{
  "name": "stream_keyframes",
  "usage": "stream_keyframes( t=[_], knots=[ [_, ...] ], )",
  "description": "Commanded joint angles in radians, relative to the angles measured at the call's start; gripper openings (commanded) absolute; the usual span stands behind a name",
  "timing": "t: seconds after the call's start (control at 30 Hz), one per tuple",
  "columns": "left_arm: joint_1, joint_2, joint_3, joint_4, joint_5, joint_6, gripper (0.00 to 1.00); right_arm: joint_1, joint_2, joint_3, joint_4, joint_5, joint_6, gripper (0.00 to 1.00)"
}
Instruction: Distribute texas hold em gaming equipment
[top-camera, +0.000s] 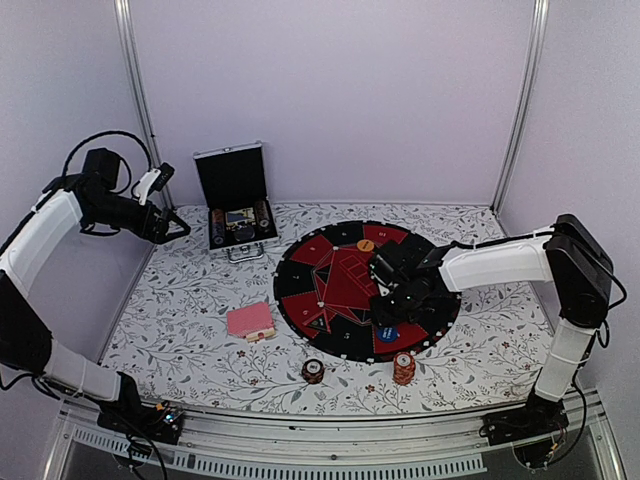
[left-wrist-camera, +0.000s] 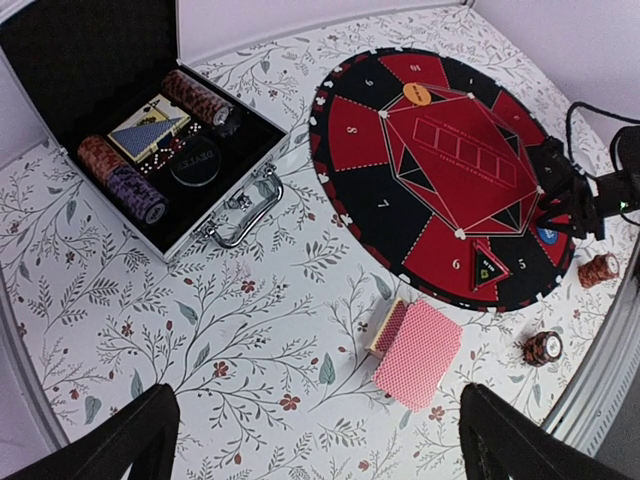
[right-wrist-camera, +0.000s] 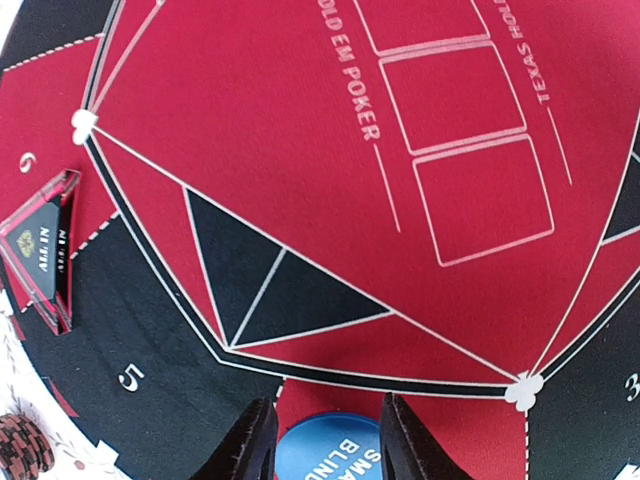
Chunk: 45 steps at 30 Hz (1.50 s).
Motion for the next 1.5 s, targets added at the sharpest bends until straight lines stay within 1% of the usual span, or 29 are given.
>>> stream_keyframes(
  t=[0.0,0.33,0.5,0.6,0.83,0.97,1.47],
  knots=[
    [0.008,-0.025,-0.006,-0.003,0.01,-0.003,1.0,0.022,0.016,-0.005,-0.017,0.02,-0.007,0.36],
    [0.007,-0.036,-0.014,-0.001,0.012,0.001,1.0,0.055,0.032,-0.024,-0.022,0.034,0.004,0.33],
    [0.007,-0.04,-0.02,0.001,0.015,0.002,1.0,0.062,0.051,-0.013,-0.022,0.064,0.005,0.35],
    [0.007,-0.045,-0.022,0.001,0.013,0.004,1.0,0.062,0.061,0.006,-0.024,0.083,-0.005,0.39],
    [0.007,-0.048,-0.015,0.0,0.016,0.003,1.0,0.059,0.107,0.055,-0.029,0.1,-0.038,0.4],
    [0.008,-0.047,-0.01,-0.003,0.013,0.003,1.0,0.059,0.127,0.046,-0.027,0.094,-0.04,0.4],
    [0.007,-0.041,0.008,-0.008,0.012,-0.002,1.0,0.06,-0.016,-0.124,0.001,0.014,0.037,0.33]
  ],
)
